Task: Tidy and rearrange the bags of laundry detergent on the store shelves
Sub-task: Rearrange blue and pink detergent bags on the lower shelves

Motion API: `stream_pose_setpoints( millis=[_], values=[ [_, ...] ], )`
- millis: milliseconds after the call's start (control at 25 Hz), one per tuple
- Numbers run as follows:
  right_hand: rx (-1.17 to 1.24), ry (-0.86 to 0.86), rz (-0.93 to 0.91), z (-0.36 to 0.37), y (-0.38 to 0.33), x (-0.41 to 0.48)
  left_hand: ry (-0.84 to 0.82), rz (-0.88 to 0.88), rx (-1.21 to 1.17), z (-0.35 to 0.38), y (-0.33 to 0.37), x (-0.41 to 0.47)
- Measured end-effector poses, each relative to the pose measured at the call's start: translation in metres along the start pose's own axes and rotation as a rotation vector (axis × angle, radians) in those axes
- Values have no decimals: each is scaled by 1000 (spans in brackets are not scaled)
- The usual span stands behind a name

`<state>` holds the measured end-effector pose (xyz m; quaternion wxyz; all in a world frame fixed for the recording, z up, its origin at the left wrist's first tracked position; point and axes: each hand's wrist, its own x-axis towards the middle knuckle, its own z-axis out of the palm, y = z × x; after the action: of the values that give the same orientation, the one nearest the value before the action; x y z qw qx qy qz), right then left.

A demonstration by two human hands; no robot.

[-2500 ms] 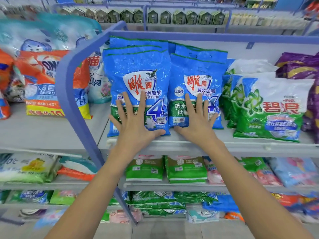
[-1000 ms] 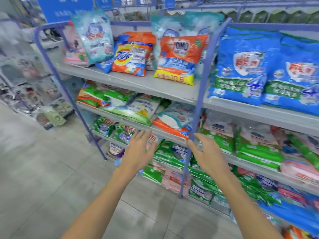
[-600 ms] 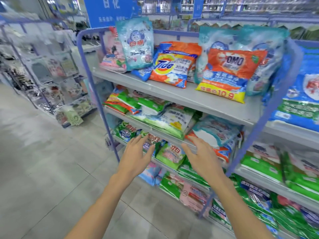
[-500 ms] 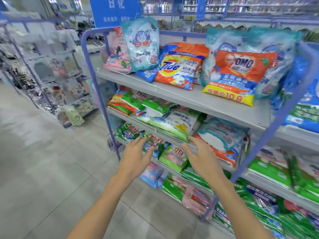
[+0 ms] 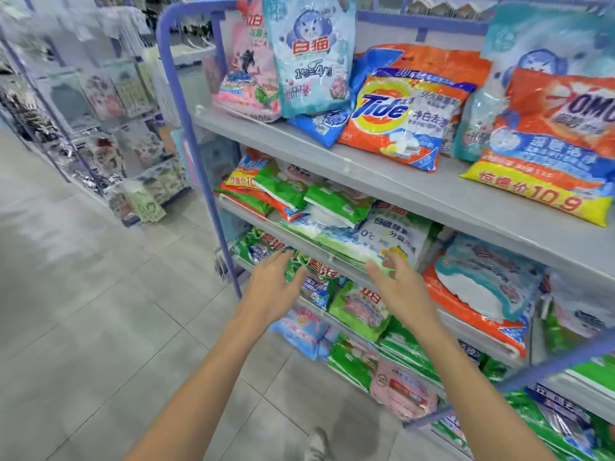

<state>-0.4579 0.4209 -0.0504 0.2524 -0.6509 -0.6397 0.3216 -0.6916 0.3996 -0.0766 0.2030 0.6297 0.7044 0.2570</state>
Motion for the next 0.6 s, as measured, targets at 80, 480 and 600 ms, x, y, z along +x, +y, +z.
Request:
stream_pose_setpoints(
  millis=[80, 480, 600],
  values=[
    [102, 5, 104, 10, -6, 41, -4, -40, -27, -3, -7, 33],
    [342, 160, 327, 78, -2, 176, 42, -70, -170, 13, -77, 195],
    [415, 315, 313, 92, 10, 212, 173, -72, -311, 20, -100, 237]
  ],
)
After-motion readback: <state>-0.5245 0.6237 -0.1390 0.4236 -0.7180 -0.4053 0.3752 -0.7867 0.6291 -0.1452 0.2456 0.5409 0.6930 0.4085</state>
